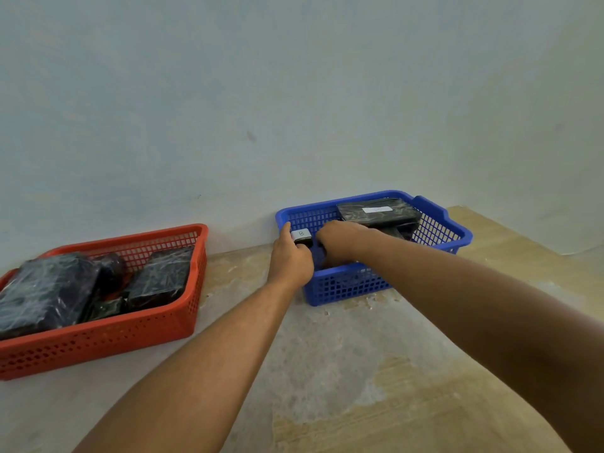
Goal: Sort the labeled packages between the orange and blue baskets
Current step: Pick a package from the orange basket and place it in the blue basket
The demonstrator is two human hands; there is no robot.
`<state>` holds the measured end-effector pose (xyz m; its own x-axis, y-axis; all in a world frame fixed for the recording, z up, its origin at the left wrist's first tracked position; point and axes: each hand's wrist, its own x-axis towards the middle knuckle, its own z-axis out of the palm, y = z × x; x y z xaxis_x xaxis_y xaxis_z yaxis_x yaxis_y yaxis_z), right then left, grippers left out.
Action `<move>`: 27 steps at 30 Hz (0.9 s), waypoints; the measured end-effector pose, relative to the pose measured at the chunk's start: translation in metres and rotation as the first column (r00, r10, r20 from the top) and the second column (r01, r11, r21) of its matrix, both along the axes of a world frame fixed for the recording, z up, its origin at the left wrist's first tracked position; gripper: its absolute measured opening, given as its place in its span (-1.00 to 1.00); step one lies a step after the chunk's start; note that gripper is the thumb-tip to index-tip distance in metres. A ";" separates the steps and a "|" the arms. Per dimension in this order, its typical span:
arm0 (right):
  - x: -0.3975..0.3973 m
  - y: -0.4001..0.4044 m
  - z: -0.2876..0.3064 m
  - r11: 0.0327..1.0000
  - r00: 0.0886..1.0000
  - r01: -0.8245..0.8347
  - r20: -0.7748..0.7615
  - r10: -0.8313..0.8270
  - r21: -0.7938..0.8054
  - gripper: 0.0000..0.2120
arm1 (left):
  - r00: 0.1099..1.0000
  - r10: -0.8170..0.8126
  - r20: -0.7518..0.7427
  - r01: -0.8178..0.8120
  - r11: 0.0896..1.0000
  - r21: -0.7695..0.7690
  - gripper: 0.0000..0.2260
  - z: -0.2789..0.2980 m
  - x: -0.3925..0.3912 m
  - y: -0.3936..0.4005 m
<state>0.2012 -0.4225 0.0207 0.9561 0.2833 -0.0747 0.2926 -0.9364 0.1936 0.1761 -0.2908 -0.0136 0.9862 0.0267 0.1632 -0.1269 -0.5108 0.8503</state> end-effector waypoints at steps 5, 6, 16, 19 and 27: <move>-0.003 -0.008 0.000 0.996 0.998 0.063 -0.032 -0.061 0.055 -0.62 | 0.999 0.018 -0.032 -0.018 1.000 0.001 -0.42 0.004 -0.006 0.001; -0.004 -0.011 -0.001 0.995 0.996 0.084 -0.029 -0.083 0.061 -0.62 | 0.999 0.023 -0.037 -0.023 1.000 0.005 -0.42 0.004 -0.006 0.001; -0.010 -0.035 0.003 0.956 0.962 0.274 -0.018 -0.274 0.101 -0.68 | 0.997 0.004 -0.079 -0.001 0.999 0.044 -0.37 0.008 -0.006 0.003; -0.014 -0.040 0.003 0.948 0.958 0.288 -0.039 -0.286 0.131 -0.64 | 0.999 0.011 -0.050 -0.010 0.999 0.031 -0.38 0.006 -0.007 0.004; -0.041 -0.049 0.025 0.937 0.955 0.280 -0.160 -0.250 0.209 -0.70 | 0.999 -0.029 -0.028 0.030 0.999 0.035 -0.44 0.017 -0.014 0.008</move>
